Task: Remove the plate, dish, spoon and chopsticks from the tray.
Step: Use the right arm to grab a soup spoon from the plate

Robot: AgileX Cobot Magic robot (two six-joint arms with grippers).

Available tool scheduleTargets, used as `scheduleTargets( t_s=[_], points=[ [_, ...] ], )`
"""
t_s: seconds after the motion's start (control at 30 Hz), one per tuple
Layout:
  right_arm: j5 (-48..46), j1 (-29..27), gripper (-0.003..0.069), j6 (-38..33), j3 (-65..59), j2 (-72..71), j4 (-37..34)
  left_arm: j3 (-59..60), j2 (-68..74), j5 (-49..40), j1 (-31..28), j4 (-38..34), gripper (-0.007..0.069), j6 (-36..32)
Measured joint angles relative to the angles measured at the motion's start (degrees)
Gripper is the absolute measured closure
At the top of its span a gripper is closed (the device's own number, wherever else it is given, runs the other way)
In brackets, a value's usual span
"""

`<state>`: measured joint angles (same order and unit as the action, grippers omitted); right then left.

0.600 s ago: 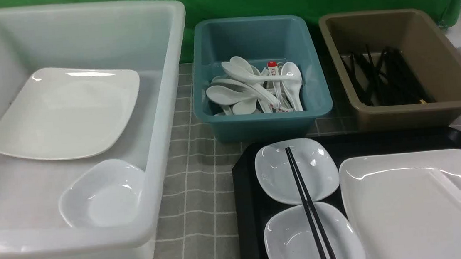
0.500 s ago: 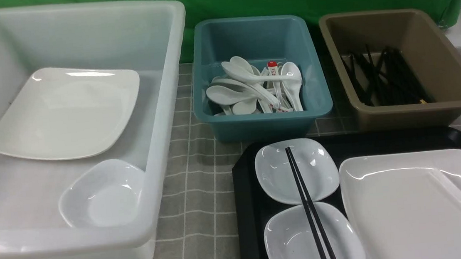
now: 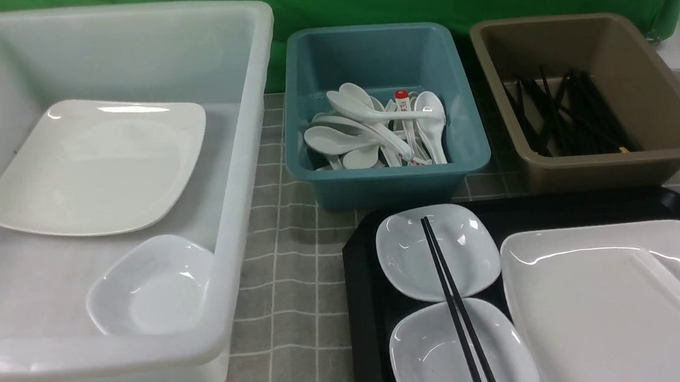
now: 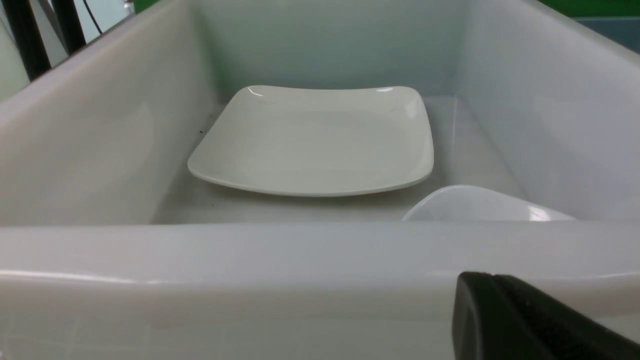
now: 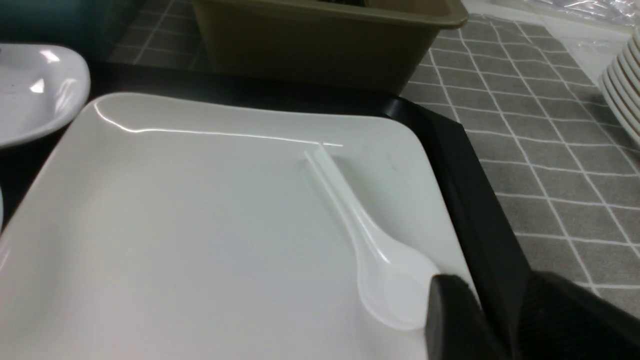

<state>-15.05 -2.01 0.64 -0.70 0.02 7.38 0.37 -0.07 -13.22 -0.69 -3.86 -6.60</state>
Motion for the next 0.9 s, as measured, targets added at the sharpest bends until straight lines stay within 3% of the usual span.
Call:
scheduleTargets(
  t_s=[0.13,0.4,0.6,0.7,0.8,0.83,0.9],
  points=[
    [0.0,0.0,0.0419,0.0,0.0,0.0,0.0,0.01,0.0,1.89,0.0,0.93,0.0622,0.63],
    [0.0,0.0,0.0419,0.0,0.0,0.0,0.0,0.01,0.0,18.15,0.0,-20.56,0.0622,11.26],
    [0.92,0.0,0.0419,-0.06,0.0,0.0,0.0,0.01,0.0,24.77,0.0,-24.28,0.0622,15.92],
    [2.01,0.0,0.0419,0.08,0.0,0.0,0.02,0.01,0.0,32.37,0.0,-23.85,0.0622,23.54],
    [4.89,0.05,0.0419,3.49,0.0,0.0,-0.87,0.01,0.0,39.32,0.0,-21.84,0.0622,29.27],
    [9.34,0.25,0.0419,9.28,0.0,0.0,-2.45,-0.6,0.0,44.73,0.0,-19.06,0.0622,34.41],
    [15.05,0.45,0.0419,18.55,0.0,0.0,-4.1,-3.63,-0.05,45.11,0.0,-16.33,0.0622,37.77]
  ],
)
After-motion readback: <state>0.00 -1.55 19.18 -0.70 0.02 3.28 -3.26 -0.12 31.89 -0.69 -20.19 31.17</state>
